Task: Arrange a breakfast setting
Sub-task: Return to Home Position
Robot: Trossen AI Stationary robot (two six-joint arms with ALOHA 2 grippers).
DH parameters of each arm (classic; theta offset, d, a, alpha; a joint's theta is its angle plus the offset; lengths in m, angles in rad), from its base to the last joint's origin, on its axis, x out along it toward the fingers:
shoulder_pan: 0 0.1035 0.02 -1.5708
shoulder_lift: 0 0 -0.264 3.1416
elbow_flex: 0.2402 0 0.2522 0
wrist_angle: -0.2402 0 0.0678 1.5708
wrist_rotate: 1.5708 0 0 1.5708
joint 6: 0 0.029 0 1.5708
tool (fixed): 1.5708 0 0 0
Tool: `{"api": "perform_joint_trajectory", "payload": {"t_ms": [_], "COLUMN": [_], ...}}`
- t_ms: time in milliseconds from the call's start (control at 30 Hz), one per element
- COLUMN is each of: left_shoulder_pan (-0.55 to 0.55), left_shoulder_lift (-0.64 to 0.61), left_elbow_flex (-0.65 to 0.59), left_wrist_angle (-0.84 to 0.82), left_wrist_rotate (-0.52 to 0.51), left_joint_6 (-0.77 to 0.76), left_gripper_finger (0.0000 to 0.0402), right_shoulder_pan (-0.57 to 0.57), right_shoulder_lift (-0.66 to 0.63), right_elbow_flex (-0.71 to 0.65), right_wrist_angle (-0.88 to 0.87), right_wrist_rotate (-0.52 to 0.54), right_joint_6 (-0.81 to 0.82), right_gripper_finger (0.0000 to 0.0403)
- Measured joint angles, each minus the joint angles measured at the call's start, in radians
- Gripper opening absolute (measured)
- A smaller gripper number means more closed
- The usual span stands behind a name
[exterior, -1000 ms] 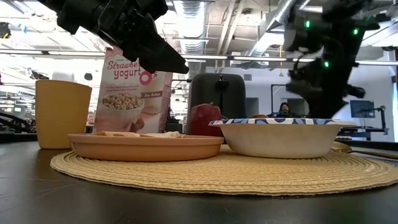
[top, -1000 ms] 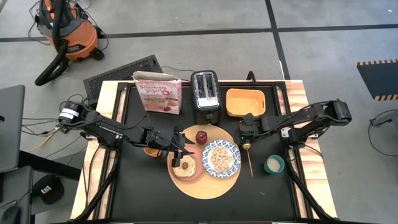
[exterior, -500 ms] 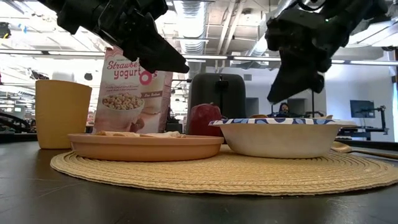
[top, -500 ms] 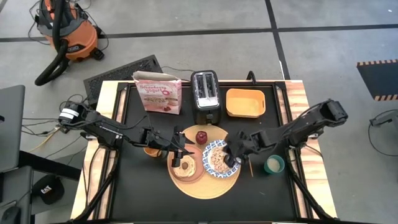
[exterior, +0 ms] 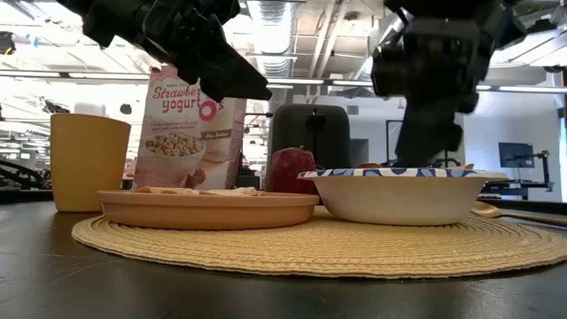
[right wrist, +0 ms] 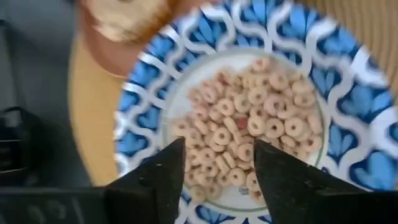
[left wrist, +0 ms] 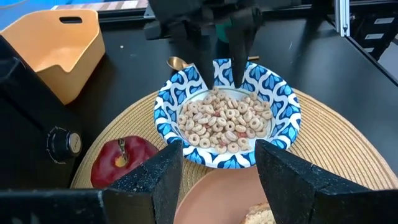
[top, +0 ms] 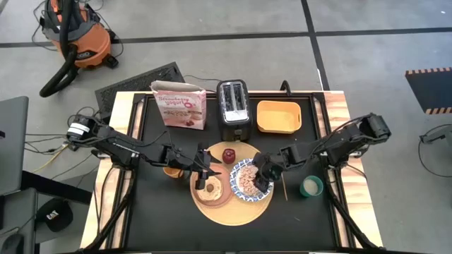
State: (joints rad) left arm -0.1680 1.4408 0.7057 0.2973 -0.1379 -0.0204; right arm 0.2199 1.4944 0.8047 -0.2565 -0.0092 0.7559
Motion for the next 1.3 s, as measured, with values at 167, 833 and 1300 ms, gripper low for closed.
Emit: {"api": "perform_joint_trajectory", "payload": {"t_ms": [167,833,1300], "left_shoulder_pan": [0.0,0.027,0.192], "left_shoulder_lift": [-0.075,-0.679,-1.11], "left_elbow_flex": [0.025,-0.194,-0.479], "left_wrist_angle": [-0.108,-0.229,-0.226], "left_wrist_rotate": [0.0,0.002,0.047], "left_joint_6": [0.007,0.142,0.03], "left_gripper_finger": [0.0176,0.003,0.0006], "right_shoulder_pan": [-0.036,-0.119,-0.195], "right_shoulder_lift": [-0.138,-0.558,-0.946], "right_elbow_flex": [0.0,-0.124,-0.372], "right_wrist_angle": [-0.027,-0.104,0.091], "right_wrist_rotate": [-0.034,0.176,0.146], "right_joint_6": [-0.093,-0.466,-0.513], "right_gripper_finger": [0.0228,0.0068,0.0057]}}
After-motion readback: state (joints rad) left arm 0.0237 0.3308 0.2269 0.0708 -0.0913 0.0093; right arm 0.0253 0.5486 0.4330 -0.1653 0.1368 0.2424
